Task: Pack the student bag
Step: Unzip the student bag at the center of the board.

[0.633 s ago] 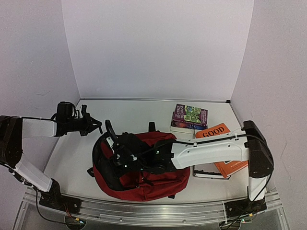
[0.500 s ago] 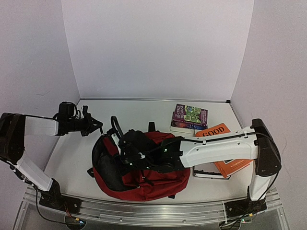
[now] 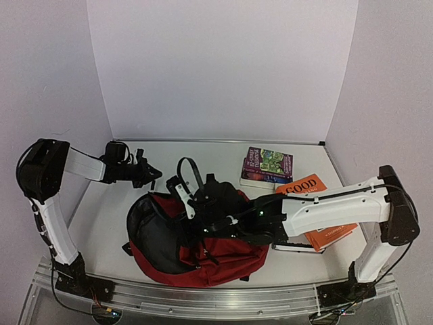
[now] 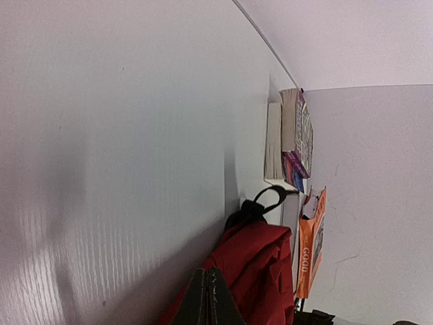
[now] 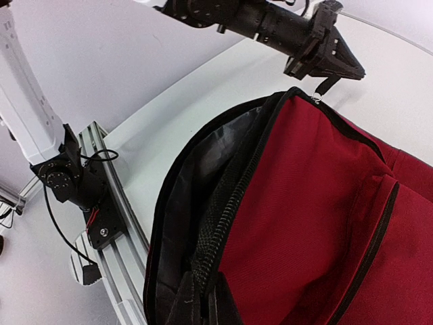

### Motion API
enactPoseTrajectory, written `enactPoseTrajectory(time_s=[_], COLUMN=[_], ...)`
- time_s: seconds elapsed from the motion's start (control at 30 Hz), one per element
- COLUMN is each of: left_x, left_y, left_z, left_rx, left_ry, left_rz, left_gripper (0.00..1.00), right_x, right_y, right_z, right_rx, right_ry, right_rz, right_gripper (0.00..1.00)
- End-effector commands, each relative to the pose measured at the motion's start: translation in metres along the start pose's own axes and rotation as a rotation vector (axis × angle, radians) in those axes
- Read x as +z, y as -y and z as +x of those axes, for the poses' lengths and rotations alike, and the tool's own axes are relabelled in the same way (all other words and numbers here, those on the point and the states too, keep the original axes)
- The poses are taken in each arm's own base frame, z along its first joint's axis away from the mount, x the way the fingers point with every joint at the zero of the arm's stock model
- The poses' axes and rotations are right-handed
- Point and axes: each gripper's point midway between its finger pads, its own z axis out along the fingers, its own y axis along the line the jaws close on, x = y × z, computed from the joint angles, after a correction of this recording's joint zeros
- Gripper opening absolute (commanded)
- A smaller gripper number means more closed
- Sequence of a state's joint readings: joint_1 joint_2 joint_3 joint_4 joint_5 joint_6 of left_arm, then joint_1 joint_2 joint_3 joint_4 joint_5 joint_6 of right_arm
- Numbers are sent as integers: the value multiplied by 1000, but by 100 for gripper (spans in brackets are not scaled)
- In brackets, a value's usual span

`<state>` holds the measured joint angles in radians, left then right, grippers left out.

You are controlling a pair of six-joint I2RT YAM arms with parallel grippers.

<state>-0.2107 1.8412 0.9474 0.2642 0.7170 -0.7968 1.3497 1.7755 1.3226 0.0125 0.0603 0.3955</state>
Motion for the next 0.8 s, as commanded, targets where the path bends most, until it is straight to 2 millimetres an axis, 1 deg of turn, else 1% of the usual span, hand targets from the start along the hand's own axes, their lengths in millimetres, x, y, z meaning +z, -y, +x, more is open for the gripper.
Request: enactPoseTrajectory(time_s=[0.0, 0.07, 0.17, 0.23, 0.3, 0.33, 0.37, 0.4, 0.47, 0.57, 0.63, 0.7, 0.77], left_x=[17, 29, 43, 45, 39, 33, 27, 19, 4, -26, -41, -58, -71], left_y=[24, 24, 23, 23, 26, 27, 31, 33, 34, 37, 22, 10, 0], left_z=[-42, -45, -48, -50, -53, -53, -54, -53, -49, -41, -25, -10, 10], left_rx=[83, 97, 107, 118, 146, 150, 164, 175, 192, 194, 147, 103, 55], left_ry=[100, 96, 83, 82, 94, 97, 103, 110, 120, 159, 148, 154, 142], left_rz=[52, 49, 47, 42, 20, 1, -17, -37, -87, -169, -242, -306, -340], left_gripper=[0, 0, 0, 0, 0, 3, 9, 17, 35, 62, 71, 76, 79], right_x=[-34, -37, -40, -39, -37, -36, -35, -34, -32, -31, -30, -28, -28], right_y=[-42, -44, -39, -27, -12, -6, 1, 8, 20, 40, 57, 78, 97], right_z=[-47, -49, -53, -56, -58, -57, -57, -56, -56, -56, -54, -50, -48], right_rx=[5, 8, 22, 52, 97, 113, 137, 156, 187, 234, 281, 332, 385], right_ry=[147, 153, 176, 200, 223, 228, 238, 244, 255, 269, 273, 270, 268], right_rz=[-164, -175, -149, -86, -7, 26, 61, 96, 153, 225, 259, 292, 310], right_gripper=[0, 0, 0, 0, 0, 0, 0, 0, 0, 0, 0, 0, 0])
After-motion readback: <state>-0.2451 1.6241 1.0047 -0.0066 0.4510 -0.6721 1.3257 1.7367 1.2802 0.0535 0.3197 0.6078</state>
